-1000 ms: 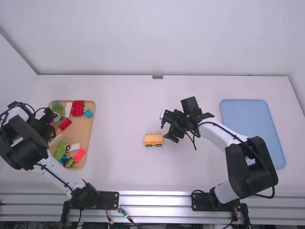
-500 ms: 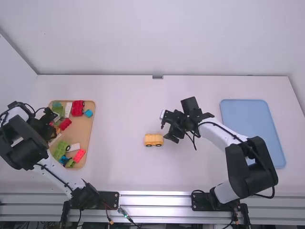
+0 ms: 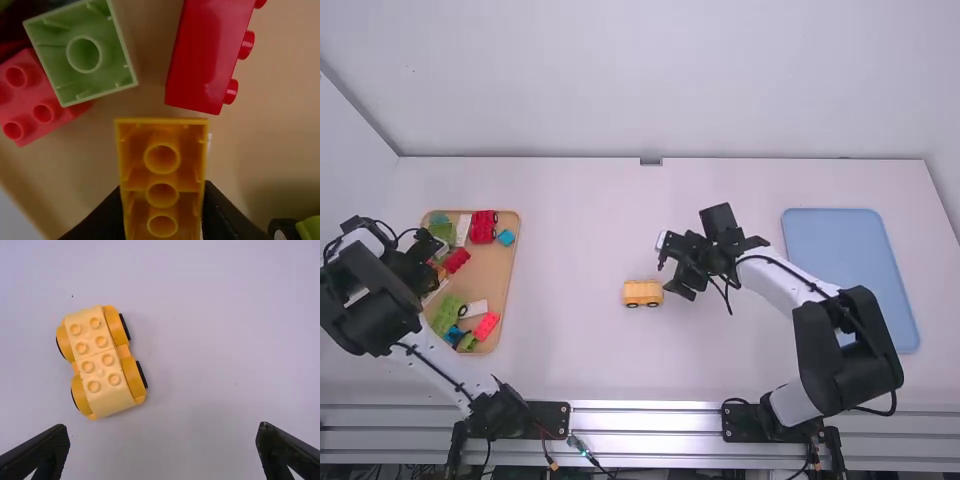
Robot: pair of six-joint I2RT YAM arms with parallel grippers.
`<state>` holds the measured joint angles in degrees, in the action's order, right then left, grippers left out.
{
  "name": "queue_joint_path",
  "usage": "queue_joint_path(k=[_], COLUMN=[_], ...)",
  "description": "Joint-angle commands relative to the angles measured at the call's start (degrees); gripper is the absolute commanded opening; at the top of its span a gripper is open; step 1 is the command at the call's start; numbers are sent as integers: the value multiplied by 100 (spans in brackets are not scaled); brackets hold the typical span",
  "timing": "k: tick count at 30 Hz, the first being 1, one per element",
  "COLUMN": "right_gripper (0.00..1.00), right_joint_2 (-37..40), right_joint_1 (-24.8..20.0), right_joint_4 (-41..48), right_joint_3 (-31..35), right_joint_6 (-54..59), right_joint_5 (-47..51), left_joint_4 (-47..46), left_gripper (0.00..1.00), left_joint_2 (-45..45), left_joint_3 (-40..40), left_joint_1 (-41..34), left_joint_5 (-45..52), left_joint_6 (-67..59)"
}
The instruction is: Assemble lego blocks to make yellow taxi
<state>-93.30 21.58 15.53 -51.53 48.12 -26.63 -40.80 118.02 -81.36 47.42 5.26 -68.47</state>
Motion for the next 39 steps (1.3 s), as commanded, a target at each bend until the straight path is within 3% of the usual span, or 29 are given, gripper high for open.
queue_joint_path(k=[1, 13, 20, 28, 35, 39], right_gripper=[99, 99, 99, 99, 99, 99], right_joint_2=[83, 83, 83, 83, 83, 83], right_joint_1=[24, 22, 24, 22, 22, 22], right_joint_4=[2, -7, -9, -122, -1003, -1119], right_joint_3=[-177, -177, -177, -177, -177, -177], right_joint_6=[-31, -31, -24, -37, -730, -765], right_joint_5=[-31, -31, -31, -35, -442, -463], left_joint_4=[-39, -31, -592, -1683, -2065, -2033], left_gripper=[35, 32, 32, 36, 35, 46], left_joint_2=[92, 68, 26, 20, -42, -59], left_joint_3=[-46, -101, -723, -1641, -2059, -2044], left_joint_1=[-17, -85, -103, -136, -343, -415], left_joint_5=[-22, -20, 50, 861, 1801, 1099], left_joint_6=[9, 85, 612, 787, 754, 1213])
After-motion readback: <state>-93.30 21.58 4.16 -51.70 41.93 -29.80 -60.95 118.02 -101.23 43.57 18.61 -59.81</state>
